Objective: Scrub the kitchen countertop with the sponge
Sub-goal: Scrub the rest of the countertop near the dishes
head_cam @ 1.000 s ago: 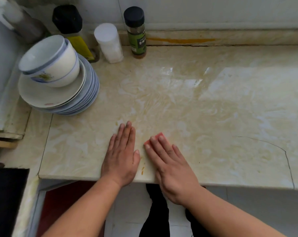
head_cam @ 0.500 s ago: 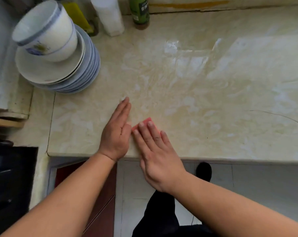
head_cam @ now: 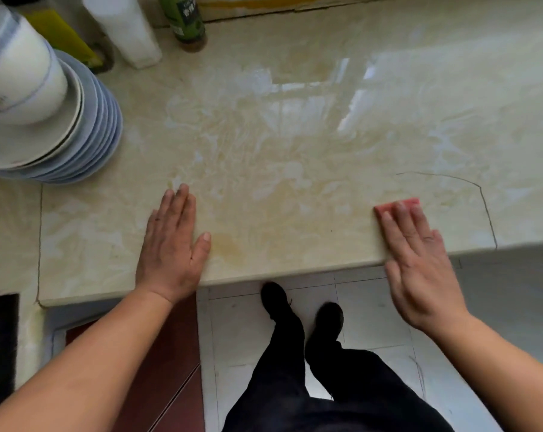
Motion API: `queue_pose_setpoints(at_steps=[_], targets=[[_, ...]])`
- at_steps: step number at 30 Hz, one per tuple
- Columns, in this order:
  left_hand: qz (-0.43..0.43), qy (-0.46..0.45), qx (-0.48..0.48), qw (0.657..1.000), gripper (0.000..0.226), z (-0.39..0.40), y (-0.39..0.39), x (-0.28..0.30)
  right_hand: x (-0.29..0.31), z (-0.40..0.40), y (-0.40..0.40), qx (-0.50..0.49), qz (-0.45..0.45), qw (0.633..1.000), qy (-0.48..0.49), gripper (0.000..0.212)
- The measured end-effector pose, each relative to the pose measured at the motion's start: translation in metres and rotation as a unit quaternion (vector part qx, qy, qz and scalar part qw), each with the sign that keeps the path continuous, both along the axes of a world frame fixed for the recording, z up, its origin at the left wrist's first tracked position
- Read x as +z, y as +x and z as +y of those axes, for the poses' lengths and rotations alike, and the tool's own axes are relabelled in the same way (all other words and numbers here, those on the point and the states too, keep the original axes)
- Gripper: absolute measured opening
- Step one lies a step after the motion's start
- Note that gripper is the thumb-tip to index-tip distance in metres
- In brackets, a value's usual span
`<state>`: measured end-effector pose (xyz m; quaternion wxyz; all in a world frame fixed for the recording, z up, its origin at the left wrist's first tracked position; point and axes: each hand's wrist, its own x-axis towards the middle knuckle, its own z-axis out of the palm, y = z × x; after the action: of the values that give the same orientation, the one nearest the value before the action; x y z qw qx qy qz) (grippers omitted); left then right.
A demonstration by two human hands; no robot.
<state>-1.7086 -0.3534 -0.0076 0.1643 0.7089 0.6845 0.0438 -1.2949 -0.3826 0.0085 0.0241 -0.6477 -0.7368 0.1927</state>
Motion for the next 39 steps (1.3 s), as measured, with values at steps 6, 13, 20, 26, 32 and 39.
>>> queue_pose_setpoints(at_steps=[6, 13, 20, 26, 32, 39], targets=[[0.026, 0.002, 0.028, 0.999, 0.084, -0.004, 0.012, -0.005, 0.005, 0.009, 0.059, -0.186, 0.002, 0.983, -0.004, 0.07], [0.036, -0.001, 0.039, 0.999, 0.084, -0.004, 0.016, -0.004, 0.007, 0.004, -0.104, -0.005, 0.035, 0.998, -0.045, 0.077], [0.004, -0.026, 0.001, 1.0, 0.086, -0.004, 0.003, 0.006, 0.016, 0.032, -0.166, 0.197, 0.059, 0.978, -0.034, 0.074], [0.061, -0.027, -0.006, 0.998, 0.085, 0.005, -0.061, 0.007, 0.015, 0.066, -0.189, 0.007, 0.044, 0.998, -0.037, 0.073], [0.047, -0.028, -0.004, 0.998, 0.084, 0.009, -0.085, 0.003, 0.015, 0.134, -0.272, 0.07, 0.043, 0.996, -0.028, 0.072], [-0.001, -0.027, -0.014, 1.0, 0.084, 0.008, -0.089, 0.007, 0.015, 0.076, -0.305, 0.234, 0.051, 0.97, -0.04, 0.073]])
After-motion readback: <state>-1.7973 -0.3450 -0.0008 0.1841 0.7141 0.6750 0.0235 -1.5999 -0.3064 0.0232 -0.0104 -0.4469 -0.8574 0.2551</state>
